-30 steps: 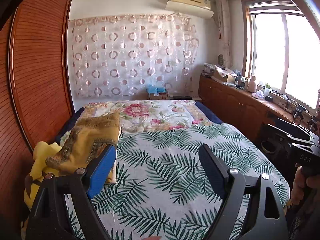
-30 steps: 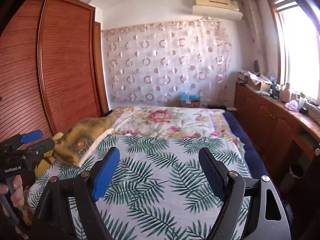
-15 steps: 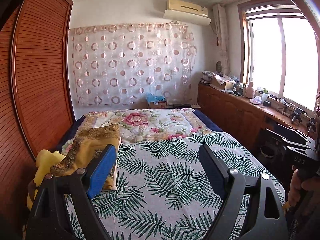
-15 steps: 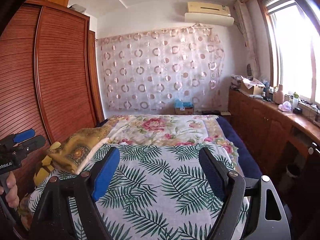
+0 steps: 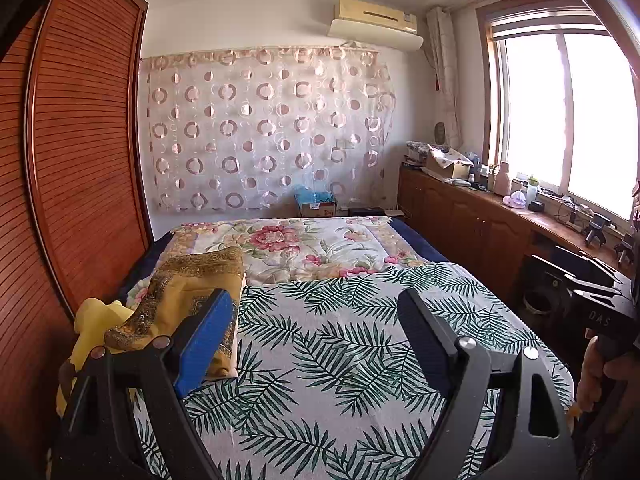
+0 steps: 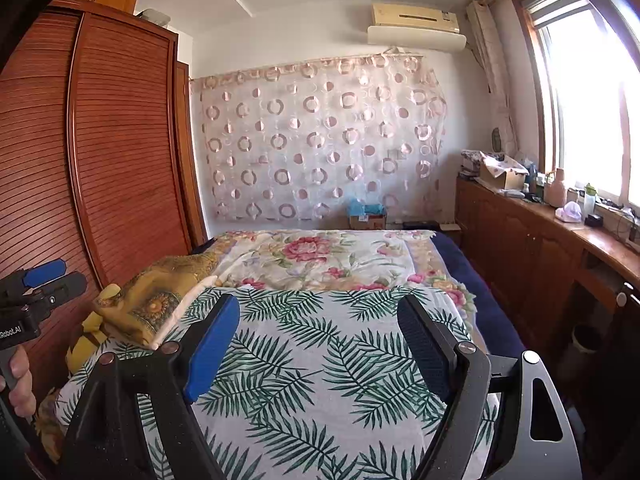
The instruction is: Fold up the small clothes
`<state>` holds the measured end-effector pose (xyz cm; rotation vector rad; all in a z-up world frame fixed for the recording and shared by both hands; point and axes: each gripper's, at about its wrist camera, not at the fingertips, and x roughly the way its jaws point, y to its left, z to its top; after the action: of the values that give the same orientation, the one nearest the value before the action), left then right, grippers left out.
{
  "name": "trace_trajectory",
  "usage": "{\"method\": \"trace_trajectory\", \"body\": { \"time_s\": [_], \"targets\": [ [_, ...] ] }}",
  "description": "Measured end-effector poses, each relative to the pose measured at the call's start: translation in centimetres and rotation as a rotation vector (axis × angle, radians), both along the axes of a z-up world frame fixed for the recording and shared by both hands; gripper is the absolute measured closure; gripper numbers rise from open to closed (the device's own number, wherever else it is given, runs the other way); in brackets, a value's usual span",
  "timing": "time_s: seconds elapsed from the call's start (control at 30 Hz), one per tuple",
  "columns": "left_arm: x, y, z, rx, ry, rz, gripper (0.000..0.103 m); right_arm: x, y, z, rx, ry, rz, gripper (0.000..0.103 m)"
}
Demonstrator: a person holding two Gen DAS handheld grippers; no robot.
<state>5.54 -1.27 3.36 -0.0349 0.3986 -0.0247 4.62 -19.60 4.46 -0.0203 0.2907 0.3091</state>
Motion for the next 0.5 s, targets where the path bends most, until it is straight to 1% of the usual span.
{"method": "trace_trajectory", "body": {
  "time_s": [0.5],
  "targets": [
    [-0.01,-0.01,-0.04,0.001,-0.002,0.0,0.018,-0.09,-0.09,-0.54,-0.002,-0.009,0.009,0.02]
  ]
}}
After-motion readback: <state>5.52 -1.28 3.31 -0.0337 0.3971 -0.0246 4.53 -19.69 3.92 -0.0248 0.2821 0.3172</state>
